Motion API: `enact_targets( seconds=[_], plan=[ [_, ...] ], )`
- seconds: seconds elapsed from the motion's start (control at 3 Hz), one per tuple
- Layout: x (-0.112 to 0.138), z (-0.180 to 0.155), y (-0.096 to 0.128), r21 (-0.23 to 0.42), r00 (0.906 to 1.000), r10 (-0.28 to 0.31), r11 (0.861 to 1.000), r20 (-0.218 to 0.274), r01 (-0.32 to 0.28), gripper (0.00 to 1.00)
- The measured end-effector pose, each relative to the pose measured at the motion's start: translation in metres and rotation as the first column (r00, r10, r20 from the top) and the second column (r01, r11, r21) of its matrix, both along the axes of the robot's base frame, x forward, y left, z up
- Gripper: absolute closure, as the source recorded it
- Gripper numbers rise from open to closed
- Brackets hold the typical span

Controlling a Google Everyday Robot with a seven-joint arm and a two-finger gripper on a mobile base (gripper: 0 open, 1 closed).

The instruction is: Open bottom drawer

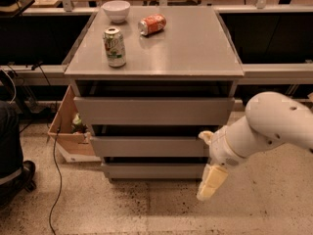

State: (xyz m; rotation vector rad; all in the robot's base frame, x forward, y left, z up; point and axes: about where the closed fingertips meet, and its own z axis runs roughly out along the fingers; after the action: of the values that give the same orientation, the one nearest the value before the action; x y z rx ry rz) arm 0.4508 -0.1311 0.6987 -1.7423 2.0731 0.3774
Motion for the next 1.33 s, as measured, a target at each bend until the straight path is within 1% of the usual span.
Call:
enact_targets(
  seconds=[0.33, 0.67, 1.0, 1.33],
  plan=[
    [-0.001, -0.047, 0.031, 0.054, 0.9998, 0.018, 0.998, 0.002, -0.018, 0.0],
    [0.001, -0.054, 0.033, 0.041, 0.9999, 0.012, 0.999, 0.007, -0.013, 0.0],
    [0.021, -0.084, 0.037, 0.035, 0.9997, 0.007, 0.999, 0.025, -0.008, 0.0],
    [0.052, -0.139, 0.041, 0.016, 0.997, 0.013, 1.0, 0.077, -0.015, 0.0]
  ],
)
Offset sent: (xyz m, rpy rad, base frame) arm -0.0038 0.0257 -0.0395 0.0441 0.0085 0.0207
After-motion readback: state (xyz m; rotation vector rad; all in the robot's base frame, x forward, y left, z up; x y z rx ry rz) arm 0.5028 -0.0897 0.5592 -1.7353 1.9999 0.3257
